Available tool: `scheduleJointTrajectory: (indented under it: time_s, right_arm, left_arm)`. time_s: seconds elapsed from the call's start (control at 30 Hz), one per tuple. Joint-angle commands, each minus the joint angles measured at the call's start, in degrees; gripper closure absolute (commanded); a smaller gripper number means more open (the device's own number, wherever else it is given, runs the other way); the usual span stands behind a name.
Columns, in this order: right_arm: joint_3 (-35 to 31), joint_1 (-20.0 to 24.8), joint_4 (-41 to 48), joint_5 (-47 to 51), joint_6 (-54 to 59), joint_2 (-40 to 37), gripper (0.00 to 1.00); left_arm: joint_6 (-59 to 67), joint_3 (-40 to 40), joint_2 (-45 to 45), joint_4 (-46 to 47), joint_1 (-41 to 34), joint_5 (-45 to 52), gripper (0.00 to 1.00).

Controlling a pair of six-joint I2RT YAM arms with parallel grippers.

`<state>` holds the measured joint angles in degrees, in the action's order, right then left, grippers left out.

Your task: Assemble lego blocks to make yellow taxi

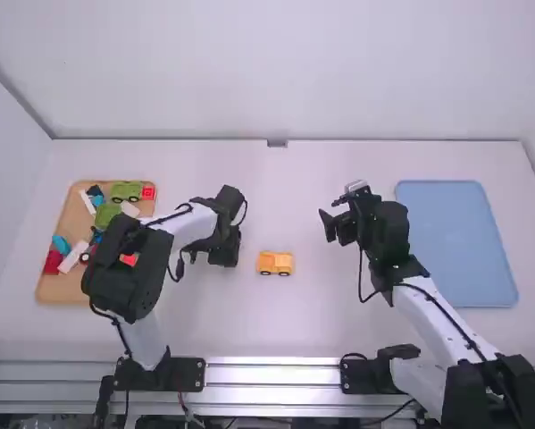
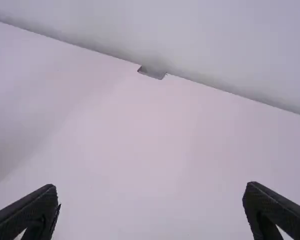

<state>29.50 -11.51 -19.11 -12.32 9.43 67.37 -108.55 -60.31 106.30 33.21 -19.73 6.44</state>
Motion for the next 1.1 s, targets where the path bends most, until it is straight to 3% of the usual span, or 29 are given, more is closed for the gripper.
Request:
scheduleJointTrajectory:
  time_s: [0.0,0.43,0.63,0.87,1.07]
  right_arm:
    - [-0.66,-0.09,-0.02,-0.31,-0.17,-0.68,0.02]
    - [-0.66,-0.11,0.0,-0.28,-0.17,-0.68,0.02]
    - [-0.66,-0.09,-0.15,-0.04,-0.04,-0.68,0.02]
    - [-0.66,-0.09,-0.33,-0.07,0.0,-0.68,0.02]
    - [-0.66,-0.11,-1.31,-0.07,-0.02,-0.68,0.02]
  left_arm:
    - [-1.18,0.81,0.33,0.44,-0.11,0.61,0.01]
    - [-0.9,0.7,-0.87,-0.92,0.66,1.6,0.01]
    - [6.12,-0.46,-5.42,-0.11,2.45,1.09,0.01]
    - [16.57,-10.03,-10.69,13.14,3.06,-5.49,0.01]
    - [36.79,-24.28,-12.0,24.39,2.86,-14.08,0.01]
